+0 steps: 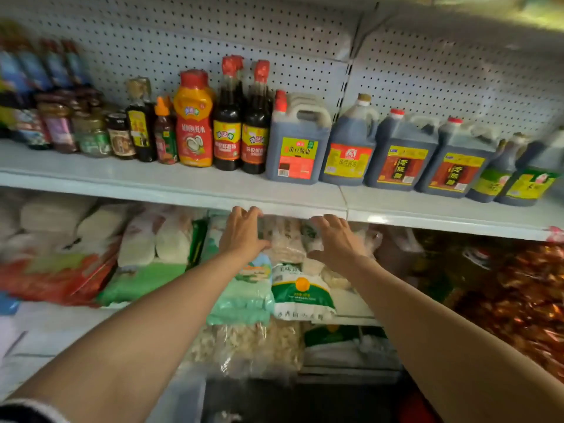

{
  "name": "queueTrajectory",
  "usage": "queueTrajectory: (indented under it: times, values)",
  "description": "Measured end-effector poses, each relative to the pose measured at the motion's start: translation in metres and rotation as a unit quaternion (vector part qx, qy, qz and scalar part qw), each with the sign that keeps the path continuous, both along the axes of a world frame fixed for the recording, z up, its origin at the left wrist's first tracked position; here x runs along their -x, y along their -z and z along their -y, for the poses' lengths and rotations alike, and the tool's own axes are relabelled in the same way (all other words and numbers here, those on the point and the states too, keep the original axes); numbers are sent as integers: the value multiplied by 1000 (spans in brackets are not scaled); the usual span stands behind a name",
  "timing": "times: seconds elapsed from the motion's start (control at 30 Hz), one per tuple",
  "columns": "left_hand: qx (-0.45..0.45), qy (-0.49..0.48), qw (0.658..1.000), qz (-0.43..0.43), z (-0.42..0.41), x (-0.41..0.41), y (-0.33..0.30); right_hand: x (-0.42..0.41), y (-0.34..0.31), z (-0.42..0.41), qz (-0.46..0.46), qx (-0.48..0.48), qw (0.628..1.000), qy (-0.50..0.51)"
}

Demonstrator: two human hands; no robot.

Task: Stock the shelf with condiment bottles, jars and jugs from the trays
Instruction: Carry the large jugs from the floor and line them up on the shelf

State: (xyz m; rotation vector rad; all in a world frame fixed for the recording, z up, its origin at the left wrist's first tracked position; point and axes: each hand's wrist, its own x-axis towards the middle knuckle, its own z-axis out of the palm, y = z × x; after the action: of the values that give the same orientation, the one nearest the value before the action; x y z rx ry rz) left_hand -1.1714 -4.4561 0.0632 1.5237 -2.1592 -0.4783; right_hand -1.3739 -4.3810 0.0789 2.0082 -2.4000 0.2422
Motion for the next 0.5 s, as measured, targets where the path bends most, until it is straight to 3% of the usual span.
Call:
queueTrajectory:
  times: [0.5]
  values:
    - [-192, -13, 980, 51, -96, -66, 210, -51, 221, -77, 112, -169, 979, 20]
